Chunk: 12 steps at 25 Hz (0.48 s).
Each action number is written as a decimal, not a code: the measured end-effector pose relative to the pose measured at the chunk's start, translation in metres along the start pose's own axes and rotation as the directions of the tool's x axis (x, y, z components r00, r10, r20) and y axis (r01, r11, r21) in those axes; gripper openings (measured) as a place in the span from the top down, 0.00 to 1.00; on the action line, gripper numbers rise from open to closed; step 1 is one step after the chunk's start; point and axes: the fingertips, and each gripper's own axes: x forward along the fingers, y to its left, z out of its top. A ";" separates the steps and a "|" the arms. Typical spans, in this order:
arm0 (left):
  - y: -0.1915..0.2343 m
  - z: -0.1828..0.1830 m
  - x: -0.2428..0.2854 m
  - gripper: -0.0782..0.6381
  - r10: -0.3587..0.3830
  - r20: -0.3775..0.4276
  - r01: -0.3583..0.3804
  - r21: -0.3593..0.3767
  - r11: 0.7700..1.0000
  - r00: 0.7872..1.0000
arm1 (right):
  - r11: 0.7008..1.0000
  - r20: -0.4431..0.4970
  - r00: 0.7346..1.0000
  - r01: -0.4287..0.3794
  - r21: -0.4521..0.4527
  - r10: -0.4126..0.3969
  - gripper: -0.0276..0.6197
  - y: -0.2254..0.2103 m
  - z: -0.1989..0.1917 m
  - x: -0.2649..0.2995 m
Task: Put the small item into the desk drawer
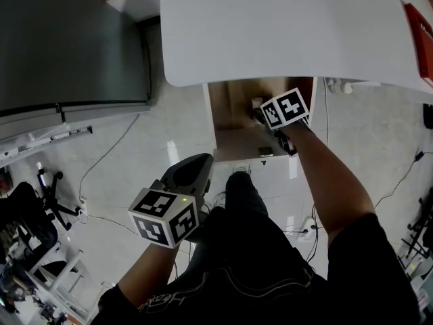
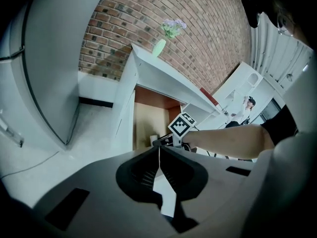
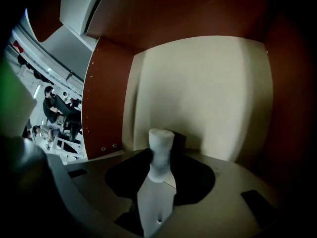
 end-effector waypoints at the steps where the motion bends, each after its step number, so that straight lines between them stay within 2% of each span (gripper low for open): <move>1: 0.003 0.000 -0.001 0.86 0.007 0.001 -0.007 -0.002 1.000 1.000 | 1.000 0.002 1.000 0.000 0.000 0.000 0.74 0.000 0.001 0.001; 4: 0.010 0.001 -0.004 0.86 0.019 0.004 -0.019 -0.003 1.000 1.000 | 1.000 0.005 1.000 0.003 0.003 -0.003 0.72 0.001 0.001 0.002; 7: 0.009 0.001 -0.006 0.86 0.021 0.001 -0.021 0.001 1.000 1.000 | 1.000 -0.002 1.000 0.004 -0.009 -0.004 0.65 0.004 -0.002 0.000; 12: 0.000 0.002 -0.012 0.86 0.009 0.001 -0.009 0.026 1.000 1.000 | 1.000 0.014 1.000 -0.001 -0.030 0.001 0.63 0.017 -0.005 -0.017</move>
